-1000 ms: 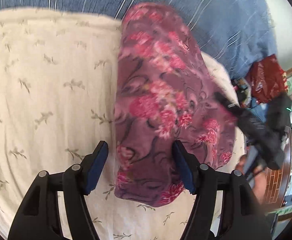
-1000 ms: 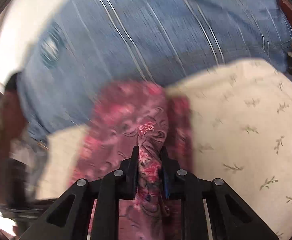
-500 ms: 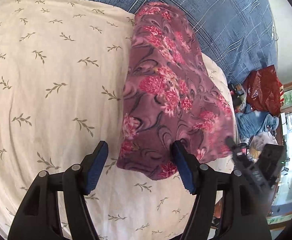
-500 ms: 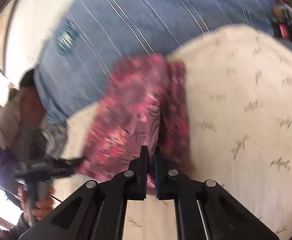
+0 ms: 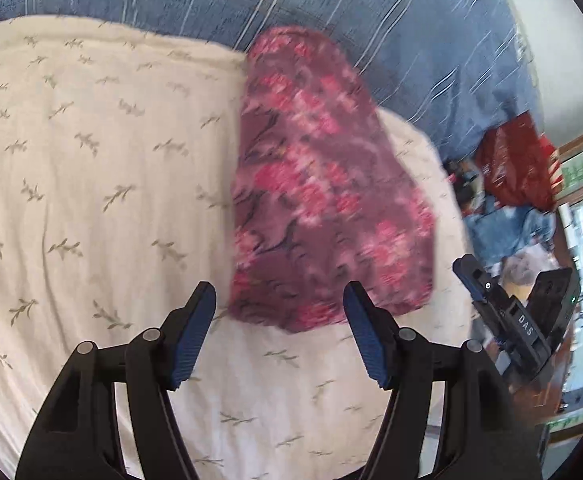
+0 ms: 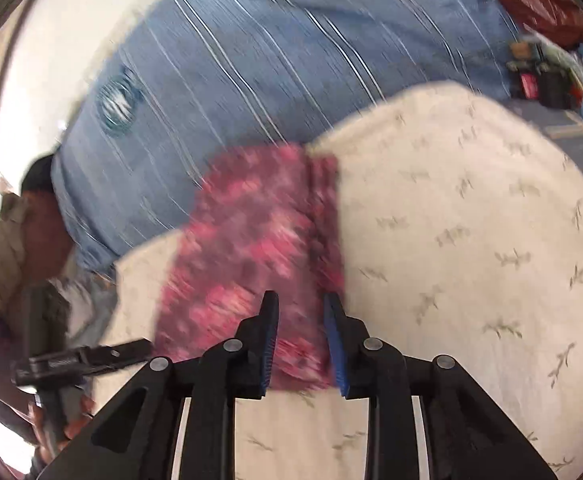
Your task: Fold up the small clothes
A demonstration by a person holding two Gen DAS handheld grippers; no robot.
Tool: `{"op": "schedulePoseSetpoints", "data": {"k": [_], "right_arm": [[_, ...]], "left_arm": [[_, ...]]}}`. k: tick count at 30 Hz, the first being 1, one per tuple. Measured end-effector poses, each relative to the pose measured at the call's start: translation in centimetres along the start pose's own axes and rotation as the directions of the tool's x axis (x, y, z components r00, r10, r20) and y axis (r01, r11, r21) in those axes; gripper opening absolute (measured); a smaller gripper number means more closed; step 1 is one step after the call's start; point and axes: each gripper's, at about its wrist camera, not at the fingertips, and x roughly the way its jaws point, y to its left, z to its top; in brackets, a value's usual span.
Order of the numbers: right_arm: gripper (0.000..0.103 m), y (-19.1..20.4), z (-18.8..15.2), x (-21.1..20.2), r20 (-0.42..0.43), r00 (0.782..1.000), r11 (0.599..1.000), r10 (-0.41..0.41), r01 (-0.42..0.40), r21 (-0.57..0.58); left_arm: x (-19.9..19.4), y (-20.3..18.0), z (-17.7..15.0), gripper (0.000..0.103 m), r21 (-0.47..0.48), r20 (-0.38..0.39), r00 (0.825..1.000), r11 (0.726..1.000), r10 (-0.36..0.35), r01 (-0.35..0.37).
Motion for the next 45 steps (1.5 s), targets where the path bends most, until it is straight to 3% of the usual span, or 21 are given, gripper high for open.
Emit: {"op": "schedulePoseSetpoints", "data": {"k": [3, 6, 8, 9, 11, 12, 14, 18, 21, 23, 25, 26, 27, 30, 33, 36, 38, 41, 43, 44, 45], "right_arm": [[0.030, 2.5, 0.3, -0.1, 0.047, 0.999, 0.997, 0.020, -0.017, -0.078], [0.030, 3.3, -0.8, 2.2, 0.037, 0.999, 0.994, -0.003, 0.007, -0.110], [0.029, 2.0, -2.2, 5.1, -0.028, 0.996, 0.991, -0.085, 0.082, -0.108], [0.030, 1.1, -3.2, 7.0, -0.097, 0.984, 0.984, -0.146, 0.135, -0.115], [0.030, 1.4, -3.8, 6.3, -0.020, 0.990, 0.977, -0.138, 0.133, -0.165], [0.030, 1.9, -3.5, 6.3, -0.054, 0.986, 0.972, -0.157, 0.145, -0.187], [0.033, 2.3, -2.1, 5.6, -0.076, 0.991, 0.981, -0.109, 0.095, -0.168], [0.038, 2.6, 2.1, 3.7, 0.050, 0.999, 0.998, 0.016, -0.012, -0.067], [0.034, 3.2, 4.1, 5.2, 0.068, 0.998, 0.996, 0.014, -0.008, -0.086], [0.032, 2.6, 4.3, 7.6, 0.021, 1.000, 0.996, 0.012, -0.010, -0.087], [0.029, 1.2, 3.5, 10.5, -0.060, 0.996, 0.995, -0.070, 0.065, -0.081], [0.030, 0.5, 2.8, 11.6, -0.089, 0.989, 0.989, -0.122, 0.113, -0.098], [0.030, 0.4, 2.5, 11.2, -0.055, 0.993, 0.989, -0.105, 0.099, -0.108], [0.035, 0.7, 3.3, 10.3, -0.074, 0.990, 0.988, -0.117, 0.109, -0.110], [0.038, 1.1, 6.0, 8.6, 0.000, 0.993, 0.991, -0.116, 0.116, -0.069], [0.050, 2.0, 8.5, 8.5, 0.033, 0.995, 0.993, -0.095, 0.097, -0.074], [0.066, 2.2, 9.6, 10.1, -0.002, 0.991, 0.987, -0.131, 0.131, -0.090], [0.066, -0.1, 10.2, 13.3, -0.108, 0.981, 0.987, -0.161, 0.161, -0.007], [0.068, -2.4, 9.7, 15.2, -0.169, 0.978, 0.986, -0.122, 0.139, 0.090], [0.069, -3.7, 9.1, 16.2, -0.201, 0.978, 0.984, -0.061, 0.093, 0.153], [0.070, -4.2, 8.8, 15.9, -0.154, 0.988, 0.983, -0.002, 0.030, 0.182]], "left_arm": [[0.1, -1.5, 0.7, 0.066, 0.050, 0.037, 0.999, 0.998, 0.029, -0.030], [2.6, -1.7, 0.4, 0.066, 0.095, 0.011, 0.995, 0.990, 0.103, -0.103], [5.3, -0.6, -0.3, 0.066, 0.102, -0.058, 0.988, 0.986, 0.142, -0.135], [5.4, -0.4, -0.6, 0.066, 0.115, -0.042, 0.990, 0.985, 0.131, -0.125], [4.4, -0.9, -0.7, 0.066, 0.161, -0.019, 0.991, 0.978, 0.136, -0.131], [4.0, -1.0, -0.4, 0.066, 0.166, -0.034, 0.990, 0.978, 0.136, -0.129], [2.8, -1.1, 0.5, 0.066, 0.160, -0.013, 0.996, 0.984, 0.084, -0.081], [0.9, -2.0, 4.5, 0.067, 0.112, 0.076, 0.997, 0.994, 0.008, -0.017], [2.6, -2.0, 6.7, 0.067, 0.086, 0.072, 0.995, 0.994, 0.062, -0.068], [4.4, -1.3, 7.3, 0.067, 0.067, 0.043, 0.995, 0.993, 0.090, -0.093], [6.8, -0.1, 7.0, 0.076, 0.049, -0.019, 0.993, 0.992, 0.116, -0.115], [7.3, 0.3, 6.6, 0.077, 0.038, -0.035, 0.995, 0.995, 0.095, -0.093], [6.8, 0.4, 6.4, 0.077, 0.053, -0.001, 0.997, 0.996, 0.072, -0.072], [6.2, 0.7, 7.2, 0.077, 0.057, -0.037, 0.999, 0.998, 0.040, -0.038], [4.7, 1.7, 9.2, 0.077, -0.012, -0.003, 0.999, 0.999, -0.037, 0.037], [4.4, 2.0, 11.9, 0.077, -0.034, 0.014, 1.000, 0.999, -0.014, 0.015], [5.0, 2.3, 13.4, 0.077, -0.024, -0.003, 1.000, 0.999, 0.022, -0.023], [6.5, 3.9, 14.0, 0.077, -0.067, -0.070, 0.997, 0.998, -0.013, 0.008], [7.6, 5.0, 14.1, 0.080, -0.109, -0.108, 0.990, 0.991, -0.085, 0.073], [8.1, 5.3, 14.0, 0.084, -0.116, -0.131, 0.984, 0.988, -0.121, 0.106], [8.0, 5.2, 14.0, 0.089, -0.098, -0.115, 0.983, 0.987, -0.141, 0.130]]}}
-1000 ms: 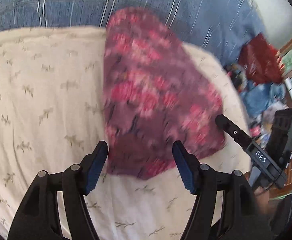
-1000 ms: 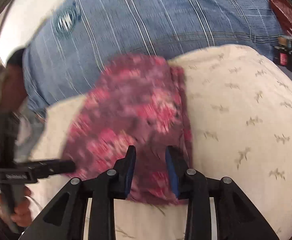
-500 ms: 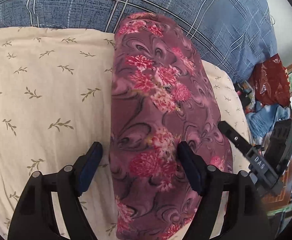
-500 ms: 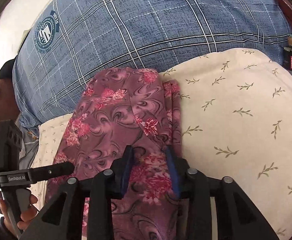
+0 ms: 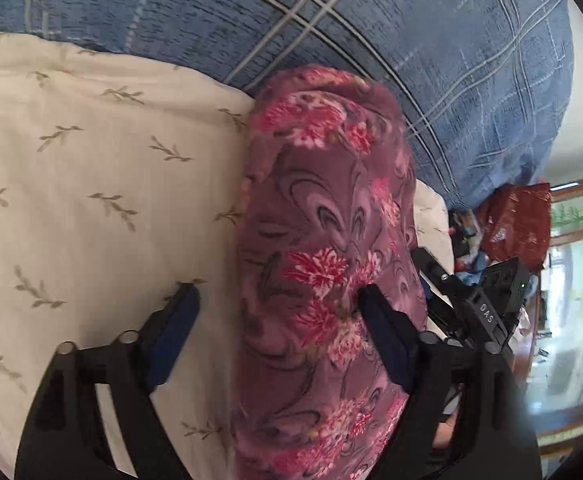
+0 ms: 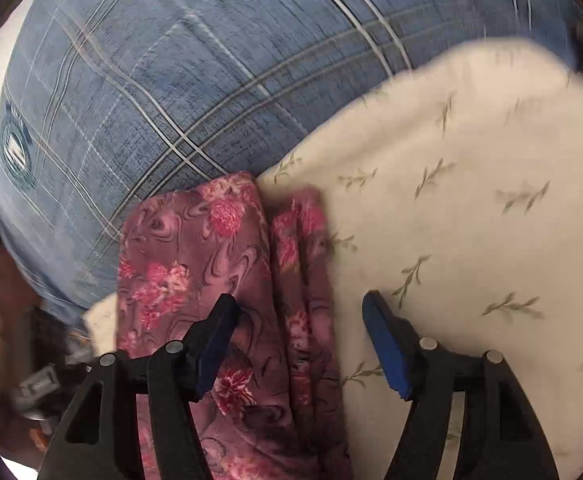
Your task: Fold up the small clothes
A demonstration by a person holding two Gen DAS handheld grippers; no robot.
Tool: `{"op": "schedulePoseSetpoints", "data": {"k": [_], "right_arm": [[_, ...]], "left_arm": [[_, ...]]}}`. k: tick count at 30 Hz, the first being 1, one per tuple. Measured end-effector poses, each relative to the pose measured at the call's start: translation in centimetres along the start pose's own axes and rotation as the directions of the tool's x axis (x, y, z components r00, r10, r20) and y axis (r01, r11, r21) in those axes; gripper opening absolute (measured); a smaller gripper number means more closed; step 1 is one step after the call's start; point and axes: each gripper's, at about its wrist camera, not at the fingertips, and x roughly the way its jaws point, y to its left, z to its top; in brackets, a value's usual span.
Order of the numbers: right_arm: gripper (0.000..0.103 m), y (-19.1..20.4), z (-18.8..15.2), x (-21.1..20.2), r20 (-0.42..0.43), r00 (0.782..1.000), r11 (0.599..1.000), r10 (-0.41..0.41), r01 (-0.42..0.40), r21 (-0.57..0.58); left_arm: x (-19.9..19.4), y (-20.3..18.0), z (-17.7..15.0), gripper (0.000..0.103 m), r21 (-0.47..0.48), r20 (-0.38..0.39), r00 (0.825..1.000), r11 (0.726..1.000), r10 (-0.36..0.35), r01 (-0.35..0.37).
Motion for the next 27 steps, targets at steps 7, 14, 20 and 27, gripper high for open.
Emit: {"op": "schedulePoseSetpoints", "data": {"k": [7, 14, 20, 27], "right_arm": [[0.078, 2.3, -1.8, 1.1, -0.187, 0.963, 0.961, 0.194, -0.225, -0.158], [0.033, 5.6, -4.1, 0.6, -0.083, 0.996, 0.940, 0.040, -0.066, -0.333], [0.031, 9.6, -5.4, -1.4, 0.047, 0.999, 0.916, -0.025, 0.041, -0.400], [0.030, 12.1, -6.2, -5.7, 0.116, 0.993, 0.919, 0.000, 0.046, -0.392]], "left_arm": [[1.9, -1.8, -0.8, 0.094, 0.051, -0.021, 0.997, 0.995, -0.081, 0.082], [1.7, -4.8, -2.2, 0.037, 0.149, 0.094, 0.992, 0.985, 0.078, -0.091], [-1.2, -6.4, -2.9, 0.025, 0.179, 0.155, 0.987, 0.981, 0.044, -0.072], [-5.6, -7.2, -4.9, 0.025, 0.178, 0.170, 0.985, 0.984, -0.019, -0.012]]}}
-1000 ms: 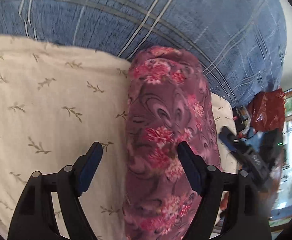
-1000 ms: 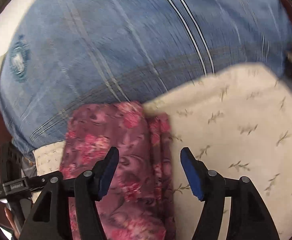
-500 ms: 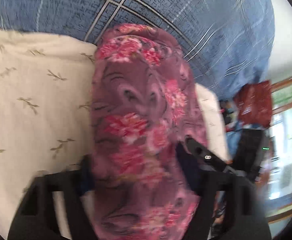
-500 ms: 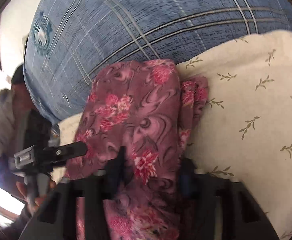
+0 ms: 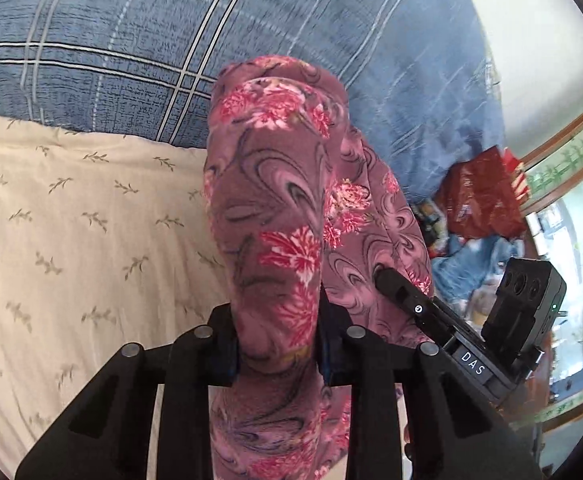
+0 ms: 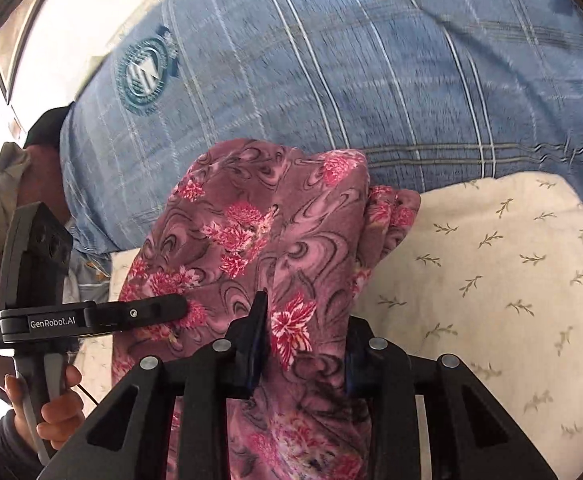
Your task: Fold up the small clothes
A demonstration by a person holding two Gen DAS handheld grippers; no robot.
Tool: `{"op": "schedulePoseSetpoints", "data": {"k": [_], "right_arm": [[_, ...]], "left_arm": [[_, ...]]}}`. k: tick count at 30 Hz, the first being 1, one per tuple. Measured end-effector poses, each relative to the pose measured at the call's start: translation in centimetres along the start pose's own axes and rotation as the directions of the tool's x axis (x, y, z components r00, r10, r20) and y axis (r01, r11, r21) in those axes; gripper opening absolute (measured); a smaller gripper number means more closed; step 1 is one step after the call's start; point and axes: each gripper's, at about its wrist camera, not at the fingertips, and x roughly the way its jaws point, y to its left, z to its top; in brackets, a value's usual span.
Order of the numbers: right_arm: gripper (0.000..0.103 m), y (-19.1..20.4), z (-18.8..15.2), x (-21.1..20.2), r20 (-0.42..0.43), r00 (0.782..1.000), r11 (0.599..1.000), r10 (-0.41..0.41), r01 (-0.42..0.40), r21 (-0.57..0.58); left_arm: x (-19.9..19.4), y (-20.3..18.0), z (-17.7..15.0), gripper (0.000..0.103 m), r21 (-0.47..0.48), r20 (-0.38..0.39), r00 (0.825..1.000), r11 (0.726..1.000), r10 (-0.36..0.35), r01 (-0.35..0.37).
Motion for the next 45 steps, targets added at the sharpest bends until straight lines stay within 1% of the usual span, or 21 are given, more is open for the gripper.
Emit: {"op": "schedulePoseSetpoints", "data": {"k": [5, 6, 11, 16, 20, 22, 24, 25, 26, 27, 28, 29, 30, 32, 34, 36, 39, 41, 43, 44, 45], "right_arm": [[0.029, 2.7, -0.8, -3.5, 0.026, 1.000, 1.000, 0.002, -0.002, -0.026], [0.029, 2.5, -1.3, -4.8, 0.027, 1.000, 1.000, 0.007, -0.007, -0.025], [0.029, 5.4, -3.0, -7.2, 0.008, 0.995, 0.995, 0.095, -0.095, 0.020], [0.029, 8.1, -5.9, -6.8, -0.064, 0.975, 0.974, 0.212, -0.206, 0.091], [0.028, 9.5, -8.6, -4.8, -0.099, 0.960, 0.960, 0.262, -0.249, 0.124], [0.024, 9.3, -10.0, -2.9, -0.114, 0.958, 0.955, 0.262, -0.240, 0.173], [0.018, 8.6, -11.3, -1.4, -0.110, 0.964, 0.954, 0.244, -0.218, 0.205], [0.018, 8.1, -11.9, -0.4, -0.117, 0.971, 0.960, 0.208, -0.181, 0.212], [0.018, 7.5, -12.6, 0.7, -0.143, 0.977, 0.968, 0.158, -0.125, 0.219], [0.019, 7.0, -13.1, 1.5, -0.169, 0.976, 0.967, 0.140, -0.098, 0.234], [0.022, 6.5, -13.5, 1.9, -0.182, 0.974, 0.963, 0.137, -0.088, 0.256], [0.024, 6.2, -13.5, 1.7, -0.171, 0.976, 0.959, 0.133, -0.083, 0.270], [0.027, 6.2, -13.2, 1.3, -0.159, 0.980, 0.961, 0.124, -0.078, 0.264], [0.027, 7.2, -12.1, 0.4, -0.124, 0.989, 0.977, 0.080, -0.053, 0.204], [0.027, 8.7, -11.0, 0.0, -0.078, 0.993, 0.985, 0.094, -0.081, 0.152], [0.027, 10.6, -9.7, 0.7, -0.049, 0.990, 0.986, 0.133, -0.128, 0.103], [0.027, 12.9, -8.5, 2.8, -0.058, 0.987, 0.989, 0.147, -0.146, 0.033], [0.026, 13.9, -7.8, 4.6, -0.070, 0.988, 0.990, 0.139, -0.140, 0.001], [0.026, 13.9, -7.7, 6.1, -0.086, 0.988, 0.991, 0.130, -0.130, -0.001], [0.026, 13.5, -7.7, 7.0, -0.097, 0.989, 0.994, 0.113, -0.113, 0.003], [0.025, 13.0, -7.7, 8.1, -0.121, 0.990, 0.997, 0.075, -0.075, 0.011]], "left_arm": [[-3.6, 0.1, -1.6, 0.025, -0.037, 0.017, 0.999, 0.999, -0.038, 0.039], [-4.5, 0.2, -2.0, 0.025, -0.055, 0.020, 0.998, 0.997, -0.054, 0.055], [-9.0, 1.5, -4.4, 0.025, -0.085, 0.011, 0.998, 0.994, -0.065, 0.065], [-12.1, 4.2, -7.3, 0.025, -0.122, 0.003, 1.000, 0.992, -0.031, 0.031], [-12.8, 7.4, -10.2, 0.026, -0.155, 0.009, 1.000, 0.988, 0.015, -0.013], [-11.8, 9.6, -11.3, 0.026, -0.194, -0.012, 0.999, 0.980, 0.048, -0.050], [-10.4, 12.3, -12.4, 0.028, -0.245, -0.041, 0.994, 0.963, 0.105, -0.111], [-9.9, 13.4, -12.7, 0.036, -0.257, -0.046, 0.990, 0.956, 0.132, -0.139], [-9.4, 14.7, -13.0, 0.040, -0.280, -0.052, 0.991, 0.951, 0.122, -0.132], [-9.5, 15.5, -13.3, 0.044, -0.312, -0.045, 0.996, 0.946, 0.079, -0.089], [-9.7, 16.0, -13.4, 0.044, -0.335, -0.039, 0.998, 0.941, 0.041, -0.052], [-10.1, 16.3, -13.3, 0.044, -0.343, -0.033, 0.999, 0.939, 0.022, -0.032], [-10.6, 16.2, -13.2, 0.043, -0.332, -0.023, 0.999, 0.943, 0.026, -0.032], [-11.9, 15.6, -12.4, 0.043, -0.306, 0.035, 0.999, 0.952, 0.034, -0.022], [-12.4, 15.0, -11.2, 0.049, -0.287, 0.065, 0.997, 0.958, 0.039, -0.019], [-12.0, 14.0, -9.6, 0.055, -0.254, 0.075, 0.995, 0.966, 0.060, -0.039], [-9.8, 13.4, -6.9, 0.056, -0.223, 0.050, 0.991, 0.969, 0.124, -0.109], [-9.0, 14.0, -5.5, 0.056, -0.213, 0.060, 0.984, 0.965, 0.169, -0.153], [-8.1, 14.7, -3.8, 0.056, -0.187, 0.065, 0.962, 0.950, 0.267, -0.251], [-7.2, 15.5, -3.1, 0.056, -0.181, 0.041, 0.947, 0.935, 0.318, -0.306], [-6.1, 16.0, -2.6, 0.056, -0.182, 0.010, 0.940, 0.925, 0.342, -0.335]]}}
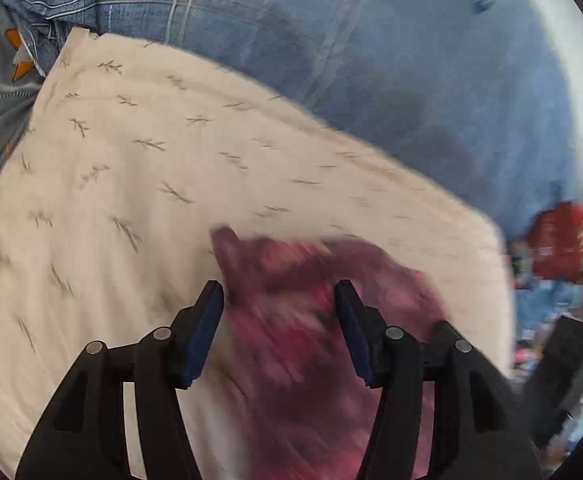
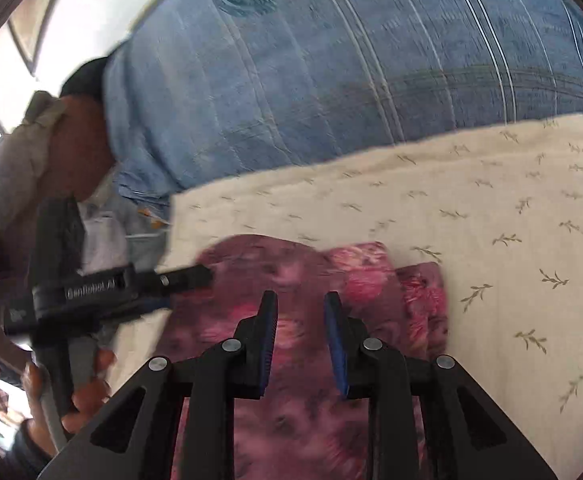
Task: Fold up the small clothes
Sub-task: 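Fold the bundle end over with both grippers and release it on the sheet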
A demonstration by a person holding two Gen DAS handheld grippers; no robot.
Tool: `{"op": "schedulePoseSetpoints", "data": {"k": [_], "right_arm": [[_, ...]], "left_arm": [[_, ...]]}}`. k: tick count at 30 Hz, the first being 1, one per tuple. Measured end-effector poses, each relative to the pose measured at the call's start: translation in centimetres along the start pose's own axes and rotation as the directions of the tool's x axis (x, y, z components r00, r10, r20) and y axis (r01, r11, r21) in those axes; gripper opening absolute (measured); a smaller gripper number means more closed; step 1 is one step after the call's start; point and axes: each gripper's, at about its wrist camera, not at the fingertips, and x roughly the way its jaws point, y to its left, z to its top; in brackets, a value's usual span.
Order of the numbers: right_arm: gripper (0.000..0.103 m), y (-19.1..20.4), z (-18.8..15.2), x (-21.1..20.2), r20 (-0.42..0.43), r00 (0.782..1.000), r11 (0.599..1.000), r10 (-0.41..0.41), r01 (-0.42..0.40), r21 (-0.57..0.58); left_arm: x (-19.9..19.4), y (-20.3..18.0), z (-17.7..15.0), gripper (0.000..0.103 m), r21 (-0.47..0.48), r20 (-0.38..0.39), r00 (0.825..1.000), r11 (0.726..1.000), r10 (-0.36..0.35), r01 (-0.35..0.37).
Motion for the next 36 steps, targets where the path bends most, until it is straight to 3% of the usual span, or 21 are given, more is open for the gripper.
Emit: {"op": "schedulePoseSetpoints", "data": {"k": [2, 3, 5, 7, 10, 11, 14, 15, 16, 18, 19, 20, 24, 27, 29, 31, 33, 34, 36], "right_arm": [[0.017, -1.6, -0.4, 1.7, -0.046, 0.999, 0.998, -0.025, 0.027, 0.052], [0.015, -2.6, -0.6, 1.8, -0.018, 1.000, 0.996, 0.018, -0.017, 0.086], [0.009, -3.6, -0.5, 1.6, -0.008, 0.998, 0.989, 0.059, -0.057, 0.139], [0.008, -4.6, -0.6, 1.2, 0.004, 0.995, 0.978, 0.099, -0.098, 0.183], [0.007, -5.5, -0.9, -0.6, 0.032, 0.997, 0.972, 0.065, -0.071, 0.222], [0.015, -5.6, -1.0, -1.4, 0.043, 0.997, 0.972, 0.069, -0.077, 0.223], [0.016, -3.9, -1.5, -4.0, 0.077, 0.994, 0.989, 0.078, -0.087, 0.116], [0.016, -3.4, -1.9, -4.3, 0.077, 0.994, 0.993, 0.077, -0.084, 0.084], [0.016, -3.0, -2.4, -4.5, 0.068, 0.995, 0.996, 0.075, -0.079, 0.050], [0.015, -2.5, -3.7, -3.2, -0.008, 1.000, 1.000, 0.019, -0.019, 0.004], [0.015, -2.3, -4.2, -2.3, -0.041, 0.999, 1.000, -0.018, 0.018, -0.013], [0.014, -2.2, -4.6, -2.2, -0.017, 0.999, 0.999, -0.028, 0.027, -0.031], [0.019, -1.1, -4.4, -4.6, -0.021, 0.997, 0.997, -0.068, 0.067, -0.032], [0.022, -0.3, -5.6, -7.3, -0.002, 0.999, 0.997, -0.037, 0.037, -0.071], [0.030, -0.3, -7.0, -8.9, -0.002, 1.000, 0.997, -0.015, 0.015, -0.070], [0.032, -0.7, -8.5, -9.8, 0.016, 1.000, 0.998, 0.012, -0.011, -0.065], [0.033, -0.9, -9.7, -9.1, 0.011, 1.000, 0.997, -0.014, 0.015, -0.081], [0.034, -1.1, -10.2, -8.5, -0.007, 0.999, 0.995, -0.045, 0.044, -0.090], [0.037, -1.4, -10.4, -8.4, 0.008, 0.999, 0.996, -0.047, 0.047, -0.079]], "left_arm": [[2.7, 0.5, 0.7, 0.057, 0.004, -0.063, 0.997, 0.999, 0.040, -0.040], [2.7, 0.4, 0.9, 0.057, 0.018, -0.036, 0.998, 0.999, 0.047, -0.046], [2.9, -0.6, 2.2, 0.057, 0.089, -0.002, 0.990, 0.986, 0.142, -0.141], [2.9, -0.1, 3.2, 0.055, 0.065, -0.016, 0.985, 0.984, 0.170, -0.168], [0.6, 1.0, 3.3, 0.055, -0.004, -0.012, 0.997, 0.997, 0.075, -0.075], [-0.9, 0.7, 2.6, 0.054, 0.019, 0.010, 0.998, 0.998, 0.063, -0.063], [-4.4, -1.1, -1.1, 0.055, 0.138, 0.062, 0.998, 0.990, 0.003, -0.012], [-5.0, -1.7, -2.5, 0.061, 0.167, 0.072, 0.997, 0.986, -0.011, -0.002], [-5.1, -2.4, -3.3, 0.069, 0.185, 0.075, 0.997, 0.983, -0.016, 0.002], [-3.8, -2.7, -5.7, 0.070, 0.213, 0.062, 0.998, 0.976, 0.018, -0.031], [-2.0, -2.5, -6.5, 0.071, 0.220, 0.018, 0.997, 0.973, 0.070, -0.072], [-0.2, -1.9, -7.0, 0.071, 0.204, -0.036, 0.995, 0.975, 0.094, -0.085], [-2.5, -0.5, -7.2, 0.071, 0.114, -0.030, 0.999, 0.993, 0.035, -0.031], [-5.4, -0.8, -8.9, 0.071, 0.153, 0.012, 1.000, 0.988, 0.022, -0.024], [-6.2, -0.9, -11.0, 0.071, 0.172, 0.016, 1.000, 0.985, 0.011, -0.013], [-5.7, -1.0, -13.4, 0.072, 0.193, -0.010, 1.000, 0.981, -0.010, 0.012], [-4.1, -0.9, -14.8, 0.078, 0.203, -0.032, 0.999, 0.979, 0.019, -0.012], [-3.7, -0.6, -14.9, 0.086, 0.185, -0.028, 0.999, 0.983, 0.018, -0.013], [-3.6, 0.2, -14.7, 0.087, 0.129, -0.021, 1.000, 0.992, -0.004, 0.006]]}}
